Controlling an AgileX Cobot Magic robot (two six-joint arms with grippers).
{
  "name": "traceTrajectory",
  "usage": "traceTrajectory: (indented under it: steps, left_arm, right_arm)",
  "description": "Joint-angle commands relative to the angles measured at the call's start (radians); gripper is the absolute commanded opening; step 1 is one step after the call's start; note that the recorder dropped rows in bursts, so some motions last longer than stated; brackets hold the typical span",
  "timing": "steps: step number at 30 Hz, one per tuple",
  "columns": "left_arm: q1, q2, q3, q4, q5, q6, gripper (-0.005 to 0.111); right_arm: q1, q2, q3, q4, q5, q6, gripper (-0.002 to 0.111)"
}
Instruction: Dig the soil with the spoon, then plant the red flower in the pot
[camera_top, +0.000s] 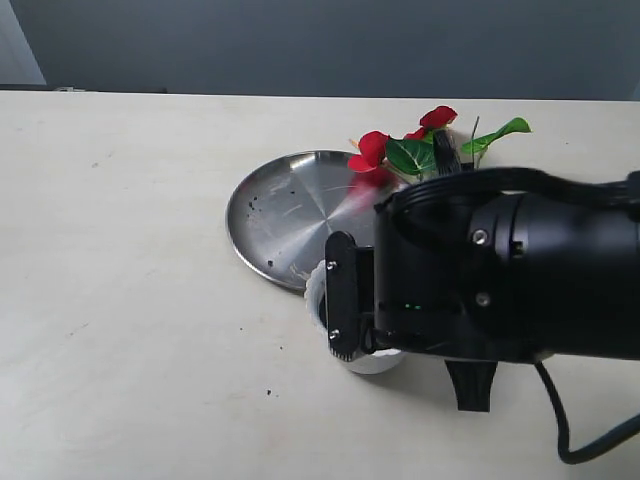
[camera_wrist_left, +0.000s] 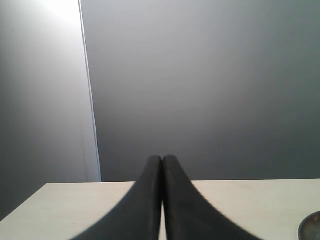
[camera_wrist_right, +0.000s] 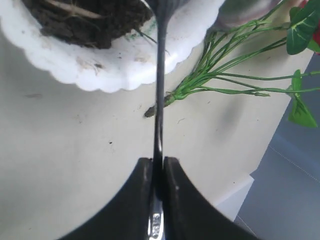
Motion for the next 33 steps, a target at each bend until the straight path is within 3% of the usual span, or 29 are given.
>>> traceTrajectory:
  steps: [1, 17, 22, 25, 26, 28, 33]
  left_arm:
    - [-0.005, -0.002, -0.002, -0.007, -0.003, -0.005, 0.000]
    - [-0.005, -0.002, -0.002, -0.007, -0.003, -0.005, 0.000]
    - [-0.005, -0.002, -0.002, -0.007, -0.003, -0.005, 0.000]
    - [-0.005, -0.002, -0.002, -0.007, -0.003, -0.005, 0.000]
    - [-0.005, -0.002, -0.002, -0.007, -0.003, -0.005, 0.000]
    - [-0.005, -0.002, -0.002, -0.007, -0.003, -0.005, 0.000]
    - [-0.005, -0.002, -0.002, -0.007, -0.005, -0.005, 0.000]
  right_arm:
    - [0.004, -0.015, 0.002, 0.037, 0.003, 0.007, -0.001]
    - [0.004, -0.027, 0.002, 0.065, 0.010, 0.098, -0.001]
    - [0.004, -0.070, 0.002, 0.048, 0.010, 0.213, -0.001]
    - [0.002, -0.097, 0.002, -0.167, 0.010, 0.411, -0.001]
    - [-0.002, -0.097, 0.002, -0.225, -0.046, 0.446, -0.001]
    - [-0.100, -0.074, -0.031, -0.224, -0.377, 0.476, -0.001]
    - [-0.318, 0.045, -0.168, -0.144, -0.692, 0.501, -0.001]
